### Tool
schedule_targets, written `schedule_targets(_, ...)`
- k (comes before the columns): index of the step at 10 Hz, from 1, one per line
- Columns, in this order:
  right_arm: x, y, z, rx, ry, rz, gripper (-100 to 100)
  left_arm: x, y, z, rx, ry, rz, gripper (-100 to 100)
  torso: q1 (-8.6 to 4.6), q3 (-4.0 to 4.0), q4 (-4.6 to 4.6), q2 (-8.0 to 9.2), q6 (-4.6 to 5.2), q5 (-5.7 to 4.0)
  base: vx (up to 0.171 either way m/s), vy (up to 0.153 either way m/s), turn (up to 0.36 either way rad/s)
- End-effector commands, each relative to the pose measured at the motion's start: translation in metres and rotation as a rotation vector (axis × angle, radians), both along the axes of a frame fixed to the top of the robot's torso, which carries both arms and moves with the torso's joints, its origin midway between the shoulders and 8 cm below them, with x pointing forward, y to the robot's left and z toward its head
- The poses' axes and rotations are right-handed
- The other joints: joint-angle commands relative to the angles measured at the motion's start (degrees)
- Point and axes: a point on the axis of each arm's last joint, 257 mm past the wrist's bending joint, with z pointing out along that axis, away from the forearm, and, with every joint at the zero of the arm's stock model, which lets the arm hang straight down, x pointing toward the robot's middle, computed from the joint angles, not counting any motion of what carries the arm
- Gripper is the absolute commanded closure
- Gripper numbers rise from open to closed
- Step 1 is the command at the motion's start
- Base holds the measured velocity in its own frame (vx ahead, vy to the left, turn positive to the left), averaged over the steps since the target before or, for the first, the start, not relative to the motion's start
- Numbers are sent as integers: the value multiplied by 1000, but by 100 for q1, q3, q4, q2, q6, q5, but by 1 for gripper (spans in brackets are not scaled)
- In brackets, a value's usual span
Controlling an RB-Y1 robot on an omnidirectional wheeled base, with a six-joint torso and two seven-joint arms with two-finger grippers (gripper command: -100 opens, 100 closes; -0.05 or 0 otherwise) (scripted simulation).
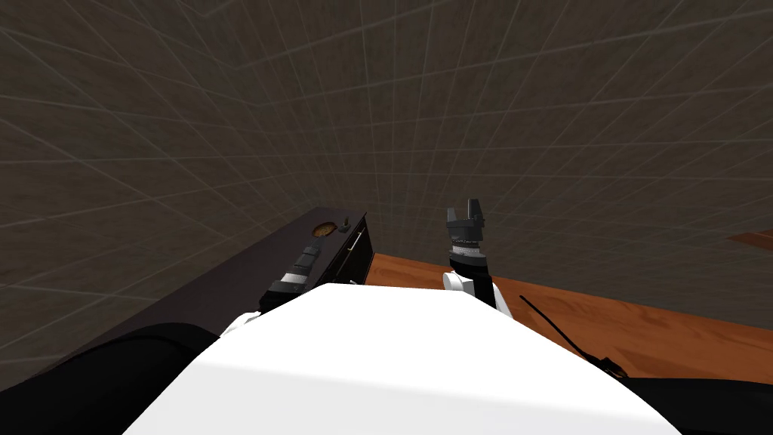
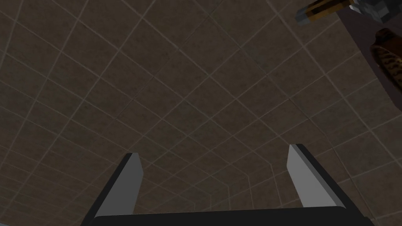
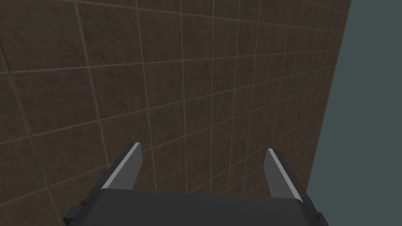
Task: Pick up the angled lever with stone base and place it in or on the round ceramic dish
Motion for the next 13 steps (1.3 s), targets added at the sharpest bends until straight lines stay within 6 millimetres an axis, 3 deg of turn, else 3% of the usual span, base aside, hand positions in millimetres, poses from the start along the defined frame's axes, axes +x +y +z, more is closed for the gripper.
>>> schedule_targets(1, 0, 0, 0, 0, 0, 0, 0, -11, 11, -13, 76, 57, 11, -100, 0, 0, 0, 0, 0, 0, 23, 0, -7)
schedule_targets(8, 0, 0, 0, 0, 0, 0, 0, -65, 52, -61, 329, 301, 29, -100, -3, -5, -2, -8, 0, -1, 37, -4, -11)
schedule_targets(13, 0, 0, 0, 0, 0, 0, 0, -110, 84, -88, 563, 496, -15, -100, -6, -24, -9, -41, 2, -1, 112, -9, -40)
